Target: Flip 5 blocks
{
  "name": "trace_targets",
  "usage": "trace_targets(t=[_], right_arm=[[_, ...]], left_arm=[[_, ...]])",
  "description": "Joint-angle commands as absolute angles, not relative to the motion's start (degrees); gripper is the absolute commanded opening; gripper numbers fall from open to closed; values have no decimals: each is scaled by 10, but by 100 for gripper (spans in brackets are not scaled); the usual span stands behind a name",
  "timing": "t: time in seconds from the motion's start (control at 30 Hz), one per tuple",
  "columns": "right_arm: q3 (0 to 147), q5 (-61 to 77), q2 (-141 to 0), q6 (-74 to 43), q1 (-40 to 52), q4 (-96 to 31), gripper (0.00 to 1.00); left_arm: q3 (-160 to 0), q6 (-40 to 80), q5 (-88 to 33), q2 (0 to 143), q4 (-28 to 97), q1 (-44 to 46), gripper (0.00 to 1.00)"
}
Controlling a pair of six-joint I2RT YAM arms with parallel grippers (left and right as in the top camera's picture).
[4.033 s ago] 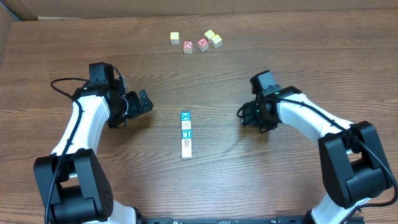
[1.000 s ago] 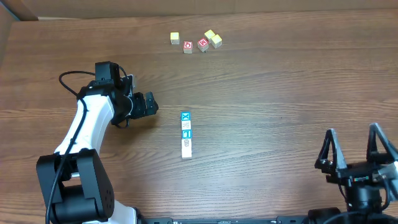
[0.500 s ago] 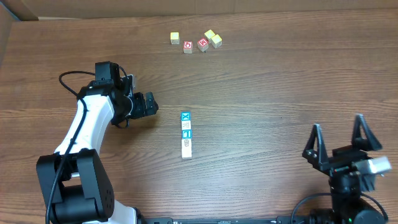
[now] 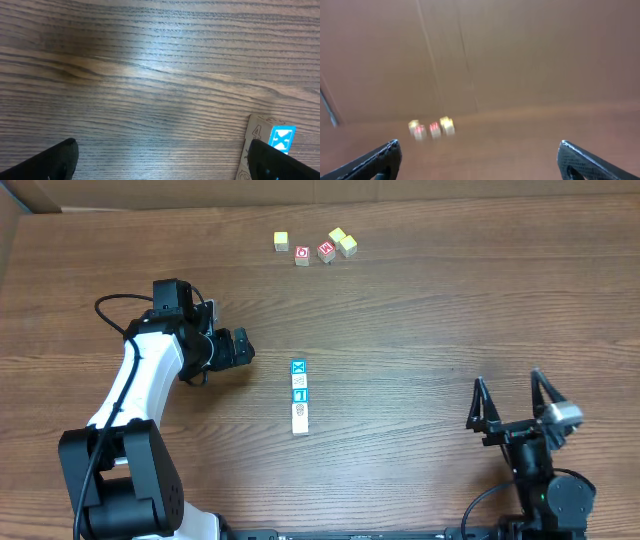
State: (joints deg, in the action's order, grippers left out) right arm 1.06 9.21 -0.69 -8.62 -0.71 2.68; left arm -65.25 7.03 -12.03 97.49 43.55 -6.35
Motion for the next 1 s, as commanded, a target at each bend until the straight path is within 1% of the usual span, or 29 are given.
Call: trace_targets(t=[0.0, 0.07, 0.17, 0.23, 0.97], right_arm=[[4, 98, -2, -53, -8, -17, 100], [4, 102, -2, -20, -8, -40, 100], [4, 113, -2, 40, -4, -38, 100], [4, 113, -2, 59, -3, -38, 100], [4, 112, -2, 62, -3, -38, 100]], left_arm=[[-657, 58, -129, 967, 435, -62, 100], [-657, 58, -129, 967, 435, -62, 100], [-657, 58, -129, 967, 435, -62, 100], [-657, 58, -129, 967, 435, -62, 100], [-657, 58, -129, 967, 435, -62, 100]])
